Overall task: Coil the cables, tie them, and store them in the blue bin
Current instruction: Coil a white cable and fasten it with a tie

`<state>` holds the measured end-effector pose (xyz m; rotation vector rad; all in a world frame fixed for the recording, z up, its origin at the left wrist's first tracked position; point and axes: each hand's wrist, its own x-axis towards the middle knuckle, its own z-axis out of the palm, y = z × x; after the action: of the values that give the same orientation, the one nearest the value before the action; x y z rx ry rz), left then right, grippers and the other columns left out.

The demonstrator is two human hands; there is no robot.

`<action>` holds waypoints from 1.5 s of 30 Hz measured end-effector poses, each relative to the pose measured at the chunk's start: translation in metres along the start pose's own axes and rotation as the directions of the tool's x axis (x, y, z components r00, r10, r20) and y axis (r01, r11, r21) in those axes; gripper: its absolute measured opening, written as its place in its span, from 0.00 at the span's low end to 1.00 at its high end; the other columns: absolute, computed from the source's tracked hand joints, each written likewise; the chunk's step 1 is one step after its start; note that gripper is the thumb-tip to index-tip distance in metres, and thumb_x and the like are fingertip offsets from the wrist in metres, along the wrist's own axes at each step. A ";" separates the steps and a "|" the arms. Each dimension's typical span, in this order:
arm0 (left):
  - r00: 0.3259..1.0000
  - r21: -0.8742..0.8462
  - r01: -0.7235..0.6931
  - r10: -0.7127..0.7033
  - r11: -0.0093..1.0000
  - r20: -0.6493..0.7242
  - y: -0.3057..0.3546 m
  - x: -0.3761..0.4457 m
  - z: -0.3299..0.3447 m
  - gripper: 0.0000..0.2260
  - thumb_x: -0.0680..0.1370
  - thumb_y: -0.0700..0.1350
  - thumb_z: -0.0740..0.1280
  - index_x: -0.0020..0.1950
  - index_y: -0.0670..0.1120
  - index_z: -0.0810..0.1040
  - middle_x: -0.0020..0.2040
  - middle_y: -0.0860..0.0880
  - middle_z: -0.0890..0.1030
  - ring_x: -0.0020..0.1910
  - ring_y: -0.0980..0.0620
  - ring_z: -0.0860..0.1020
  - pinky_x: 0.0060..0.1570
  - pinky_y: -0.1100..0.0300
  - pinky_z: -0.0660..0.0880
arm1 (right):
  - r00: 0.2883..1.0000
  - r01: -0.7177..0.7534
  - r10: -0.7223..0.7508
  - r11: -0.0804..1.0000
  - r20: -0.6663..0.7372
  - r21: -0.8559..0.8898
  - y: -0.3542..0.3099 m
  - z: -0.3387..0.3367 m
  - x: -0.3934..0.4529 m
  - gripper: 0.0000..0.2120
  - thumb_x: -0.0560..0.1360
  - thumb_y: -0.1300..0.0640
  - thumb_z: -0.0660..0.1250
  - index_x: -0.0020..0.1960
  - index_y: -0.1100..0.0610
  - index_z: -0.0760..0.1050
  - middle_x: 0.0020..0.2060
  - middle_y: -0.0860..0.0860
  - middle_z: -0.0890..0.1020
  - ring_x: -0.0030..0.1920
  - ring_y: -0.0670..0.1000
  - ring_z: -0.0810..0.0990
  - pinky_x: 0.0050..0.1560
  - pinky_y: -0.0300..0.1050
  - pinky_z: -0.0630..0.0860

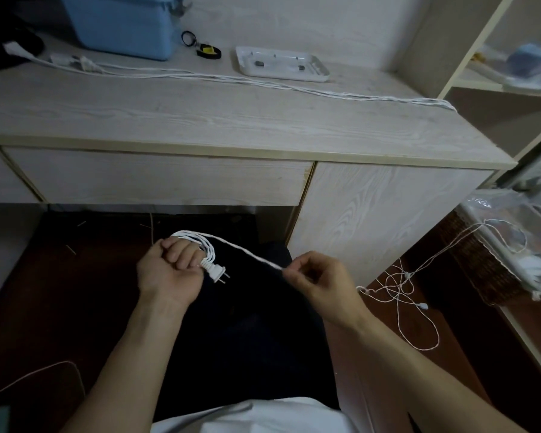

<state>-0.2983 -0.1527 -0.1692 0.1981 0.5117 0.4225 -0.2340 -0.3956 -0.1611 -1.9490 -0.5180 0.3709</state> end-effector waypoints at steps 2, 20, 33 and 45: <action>1.000 0.007 -0.007 0.007 1.000 0.003 -0.003 -0.001 0.003 0.16 0.82 0.47 0.52 0.35 0.48 0.66 0.26 0.53 0.62 0.23 0.55 0.59 0.29 0.61 0.60 | 0.980 0.044 -0.021 0.993 0.200 -0.109 0.002 0.007 -0.004 0.04 0.77 0.56 0.72 0.48 0.56 0.81 0.38 0.48 0.84 0.38 0.43 0.82 0.42 0.38 0.78; 0.815 0.982 -0.185 -0.563 -0.024 0.140 -0.037 -0.041 0.009 0.15 0.85 0.48 0.57 0.48 0.39 0.76 0.30 0.47 0.74 0.28 0.52 0.71 0.32 0.61 0.69 | 0.963 0.222 -0.196 0.966 0.184 -0.130 -0.012 0.013 -0.010 0.13 0.83 0.53 0.58 0.46 0.58 0.76 0.33 0.45 0.77 0.33 0.42 0.75 0.37 0.32 0.68; 0.999 0.935 -0.030 -0.027 0.354 0.043 -0.045 -0.015 -0.003 0.07 0.82 0.41 0.61 0.47 0.39 0.73 0.31 0.46 0.76 0.29 0.51 0.73 0.33 0.58 0.71 | 0.954 0.174 -0.142 0.979 0.263 -0.104 -0.016 0.013 -0.015 0.18 0.84 0.50 0.57 0.40 0.55 0.75 0.26 0.48 0.73 0.25 0.43 0.70 0.30 0.34 0.65; 0.976 0.056 0.025 -0.013 0.998 -0.216 -0.019 0.013 -0.012 0.14 0.84 0.39 0.51 0.40 0.45 0.67 0.32 0.51 0.64 0.29 0.54 0.61 0.36 0.62 0.63 | 0.967 0.138 -0.119 0.988 0.226 -0.068 -0.011 0.010 -0.011 0.21 0.84 0.58 0.59 0.31 0.49 0.67 0.24 0.43 0.69 0.25 0.43 0.66 0.29 0.37 0.63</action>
<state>-0.2875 -0.1632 -0.1904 0.2044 0.7396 0.4129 -0.2502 -0.3893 -0.1553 -1.9522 -0.8121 0.4941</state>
